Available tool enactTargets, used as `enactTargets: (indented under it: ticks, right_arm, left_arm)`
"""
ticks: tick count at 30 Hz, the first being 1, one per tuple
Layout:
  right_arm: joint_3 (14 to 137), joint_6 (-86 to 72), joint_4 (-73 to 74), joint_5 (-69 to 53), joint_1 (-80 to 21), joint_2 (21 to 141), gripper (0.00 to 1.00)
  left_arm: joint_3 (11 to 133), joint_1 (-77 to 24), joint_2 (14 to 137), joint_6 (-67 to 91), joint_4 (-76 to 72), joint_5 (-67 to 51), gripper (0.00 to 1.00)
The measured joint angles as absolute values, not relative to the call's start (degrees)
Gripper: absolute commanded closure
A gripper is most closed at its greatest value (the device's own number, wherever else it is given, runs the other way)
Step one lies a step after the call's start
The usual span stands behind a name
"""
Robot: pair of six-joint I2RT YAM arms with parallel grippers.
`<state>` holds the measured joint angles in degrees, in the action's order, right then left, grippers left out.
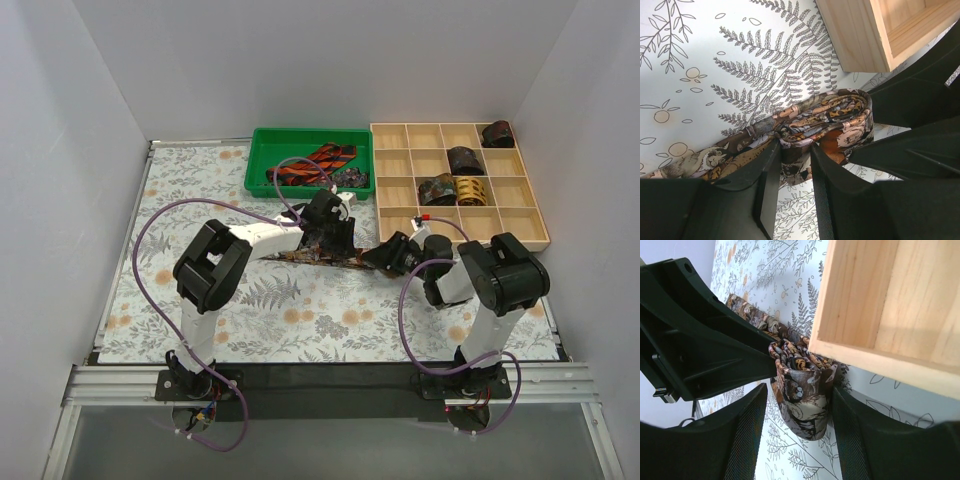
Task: Roll the ties
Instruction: Roll the tie
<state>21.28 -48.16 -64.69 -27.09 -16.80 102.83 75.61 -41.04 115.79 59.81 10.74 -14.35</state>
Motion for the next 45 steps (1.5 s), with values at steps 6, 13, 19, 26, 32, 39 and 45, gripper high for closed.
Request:
enactTargets:
  ticks: [6,13,19,26,32,39,45]
  right_arm:
    - [19.3,-52.8,-72.1,-24.8,-17.1,105.8,0.53]
    - [18.9,-54.8,-75.0,-21.0,-18.7,107.4,0.66]
    - [17.5,-55.4,-75.7,-18.4,-19.3,107.3,0.99]
    - [17.5,-50.5,-66.2,-20.4,-18.7,100.4,0.99]
    - [25.7,-36.5,-35.3,-21.5,-15.4,87.9,0.99]
    - [42.6,-19.2,0.5,-13.6,-14.5,84.4,0.99]
    - [53.1,-10.6,18.7,-2.9,-14.6,86.1,0.99]
  left_arm:
    - [75.6,-41.0,115.9,59.8,10.7,-14.7,0.73]
    - [75.6,-40.9,116.0,59.8,10.6,-15.6,0.74]
    - [75.5,-41.0,116.0,59.8,10.3,-16.1,0.71]
    - [73.5,-41.0,114.5,59.3,10.7,-16.6,0.51]
    - [69.9,-40.3,106.7,56.7,15.6,-15.2,0.44]
    - [65.3,-32.8,90.7,51.3,20.1,-12.3,0.42]
    - [58.0,-26.3,79.5,46.3,22.6,-7.9,0.42]
